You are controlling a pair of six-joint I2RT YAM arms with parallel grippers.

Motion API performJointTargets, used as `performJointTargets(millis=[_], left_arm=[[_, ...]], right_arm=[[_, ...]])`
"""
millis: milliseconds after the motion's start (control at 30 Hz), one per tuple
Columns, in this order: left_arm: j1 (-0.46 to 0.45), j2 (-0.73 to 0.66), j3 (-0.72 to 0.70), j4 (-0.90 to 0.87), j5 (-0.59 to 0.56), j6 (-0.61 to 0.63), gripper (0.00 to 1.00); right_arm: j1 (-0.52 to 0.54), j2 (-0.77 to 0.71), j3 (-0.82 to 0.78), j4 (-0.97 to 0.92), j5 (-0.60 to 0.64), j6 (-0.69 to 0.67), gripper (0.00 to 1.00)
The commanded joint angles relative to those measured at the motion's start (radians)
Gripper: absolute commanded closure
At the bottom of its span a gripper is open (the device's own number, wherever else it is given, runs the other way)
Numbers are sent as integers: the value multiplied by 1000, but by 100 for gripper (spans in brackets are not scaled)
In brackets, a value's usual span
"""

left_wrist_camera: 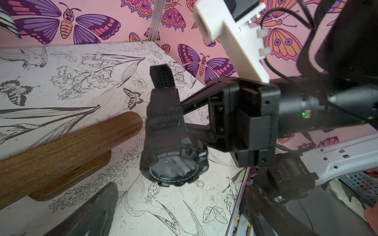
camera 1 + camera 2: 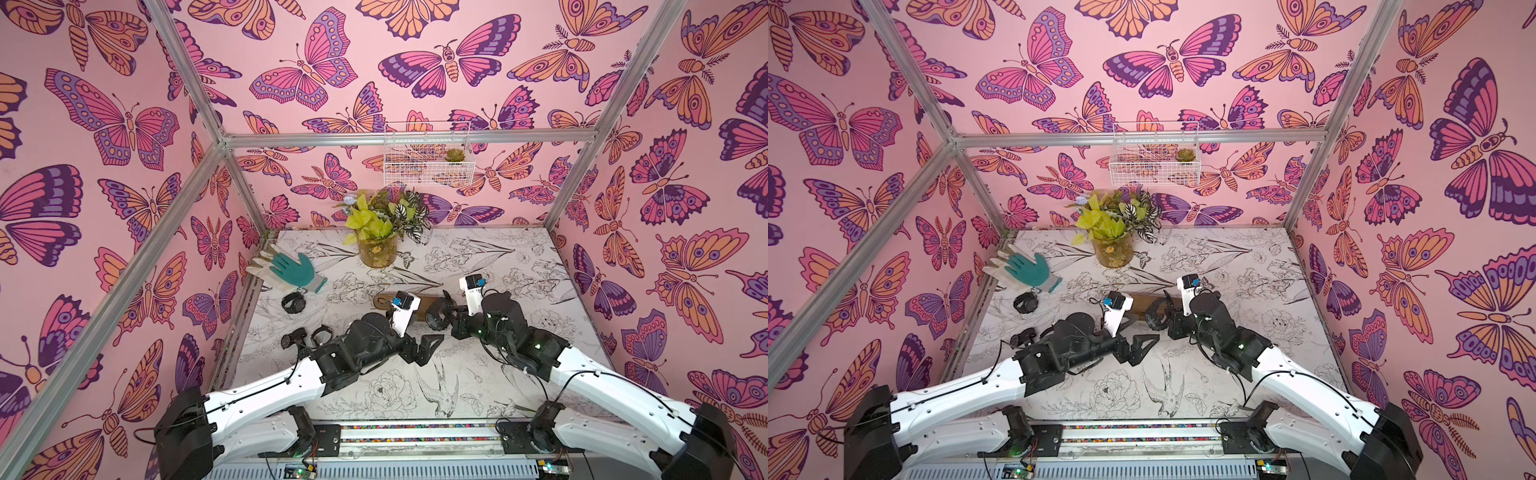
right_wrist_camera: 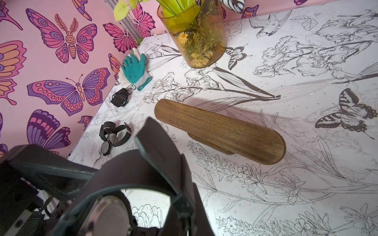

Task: Place watch on stand
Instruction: Pick up the watch at the center of the board.

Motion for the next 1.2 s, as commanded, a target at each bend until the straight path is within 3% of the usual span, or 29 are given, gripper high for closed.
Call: performJointTargets(millis=[0, 133, 300, 467, 567, 700, 867, 900, 1033, 1167], left_arm=[[-4, 21, 32, -26, -39, 4, 1], [-4, 37, 42, -29, -51, -14, 5], [-4, 48, 56, -36, -53, -18, 34], [-4, 63, 70, -47, -31, -18, 52], [-4, 77, 80, -54, -20, -20, 53], [-4, 90, 88, -66, -18, -20, 33], [-2, 98, 93, -71, -11, -23, 27], [-2, 98, 92, -71, -9, -24, 28], [1, 93, 91, -69, -13, -27, 48], [1, 90, 94, -67, 0, -31, 60]], right_arm=[[28, 5, 26, 41, 26, -18, 100], [70, 22, 35, 42, 52, -39, 100], [84, 33, 38, 41, 71, -43, 100], [85, 30, 32, 47, 86, -37, 100], [85, 32, 32, 48, 91, -34, 100], [85, 26, 29, 54, 89, -31, 100], [85, 15, 23, 64, 86, -30, 100], [85, 15, 21, 69, 84, -29, 100], [85, 23, 15, 77, 74, -22, 100], [86, 22, 6, 85, 77, -10, 100]])
